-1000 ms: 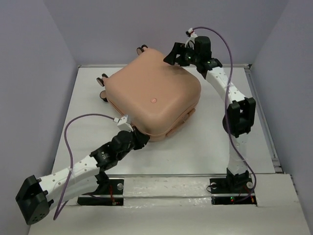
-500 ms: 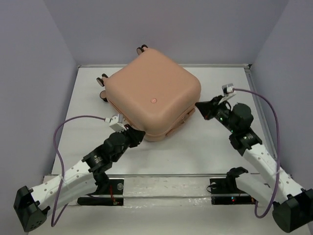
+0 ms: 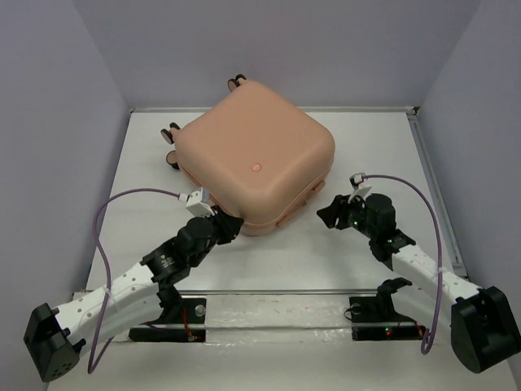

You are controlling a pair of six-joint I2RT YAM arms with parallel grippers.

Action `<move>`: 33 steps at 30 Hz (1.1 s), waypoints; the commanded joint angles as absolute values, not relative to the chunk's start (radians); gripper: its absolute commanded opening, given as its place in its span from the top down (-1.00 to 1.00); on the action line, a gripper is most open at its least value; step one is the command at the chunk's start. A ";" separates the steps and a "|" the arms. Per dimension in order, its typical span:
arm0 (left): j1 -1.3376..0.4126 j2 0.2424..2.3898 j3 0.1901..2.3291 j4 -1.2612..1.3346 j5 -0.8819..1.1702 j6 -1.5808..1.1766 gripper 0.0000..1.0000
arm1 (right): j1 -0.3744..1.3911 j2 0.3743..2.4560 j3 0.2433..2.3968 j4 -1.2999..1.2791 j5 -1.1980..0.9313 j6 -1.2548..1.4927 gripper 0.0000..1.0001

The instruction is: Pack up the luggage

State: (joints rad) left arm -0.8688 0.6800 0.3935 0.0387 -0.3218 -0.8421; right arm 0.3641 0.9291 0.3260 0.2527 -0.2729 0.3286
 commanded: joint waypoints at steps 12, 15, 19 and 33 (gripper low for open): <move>-0.865 0.578 0.368 -0.048 -0.348 -0.827 0.49 | 0.508 1.169 0.558 0.296 -0.216 0.065 -0.09; -0.865 0.575 0.356 -0.055 -0.327 -0.828 0.49 | 0.518 1.213 0.583 0.296 -0.173 0.043 -0.09; -0.865 0.601 0.364 -0.043 -0.304 -0.815 0.49 | 0.528 1.256 0.604 0.295 -0.127 0.028 -0.08; -0.867 0.736 0.379 0.064 -0.227 -0.750 0.52 | 0.557 1.333 0.574 0.494 -0.120 0.037 0.53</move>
State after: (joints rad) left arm -0.8684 0.6960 0.3668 -0.0124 -0.2436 -0.7986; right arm 0.5316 1.3407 0.5755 0.3515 -0.1528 0.0410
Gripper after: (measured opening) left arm 0.243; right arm 0.403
